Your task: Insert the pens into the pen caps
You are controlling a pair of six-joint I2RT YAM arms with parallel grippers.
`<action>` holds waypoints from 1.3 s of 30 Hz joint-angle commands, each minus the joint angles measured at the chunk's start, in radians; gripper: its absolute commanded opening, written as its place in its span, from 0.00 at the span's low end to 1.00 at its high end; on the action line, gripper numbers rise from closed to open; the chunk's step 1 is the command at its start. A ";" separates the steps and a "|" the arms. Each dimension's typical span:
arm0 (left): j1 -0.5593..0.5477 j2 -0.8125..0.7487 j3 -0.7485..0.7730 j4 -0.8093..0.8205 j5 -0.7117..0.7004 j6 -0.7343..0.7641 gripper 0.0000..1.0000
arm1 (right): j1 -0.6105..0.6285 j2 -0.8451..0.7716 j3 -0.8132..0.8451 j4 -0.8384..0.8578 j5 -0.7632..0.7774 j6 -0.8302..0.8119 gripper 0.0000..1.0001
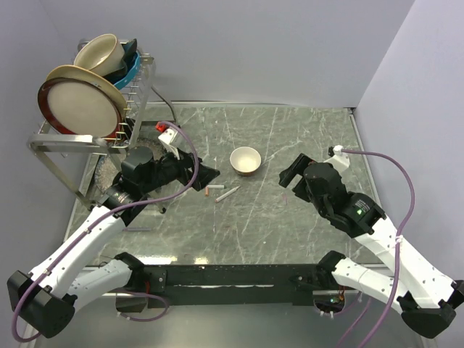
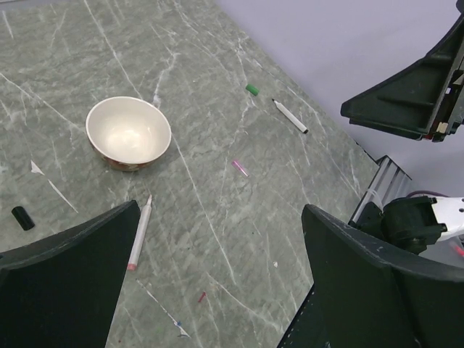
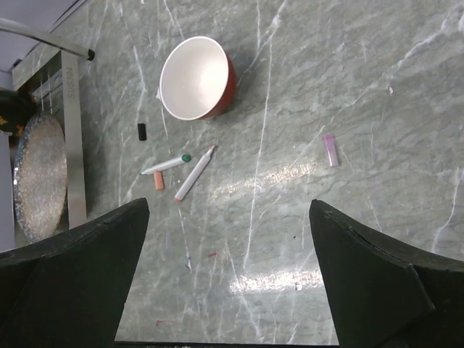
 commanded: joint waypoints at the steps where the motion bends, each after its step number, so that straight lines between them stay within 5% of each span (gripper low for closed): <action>1: 0.000 -0.022 0.040 0.022 -0.008 -0.019 0.99 | 0.003 -0.018 0.012 0.009 0.076 0.013 1.00; 4: 0.000 -0.026 0.037 0.031 -0.020 -0.025 0.99 | 0.004 -0.031 -0.005 0.060 0.136 -0.027 1.00; 8: 0.000 -0.023 0.046 0.024 -0.037 -0.033 1.00 | -0.002 -0.002 -0.031 0.225 0.158 -0.377 1.00; 14: 0.000 -0.048 0.000 0.057 -0.054 -0.062 0.99 | -0.311 0.227 0.140 0.125 0.090 -0.573 0.97; 25: 0.000 -0.051 0.001 0.057 -0.037 -0.046 0.99 | -0.649 0.442 0.133 0.037 -0.040 -0.719 0.74; 32: 0.000 -0.049 -0.002 0.083 -0.007 -0.045 0.99 | -0.821 0.548 0.073 0.091 -0.114 -0.723 0.76; 39: 0.000 -0.051 0.001 0.082 0.001 -0.039 0.99 | -0.879 0.666 0.056 0.163 -0.181 -0.774 0.68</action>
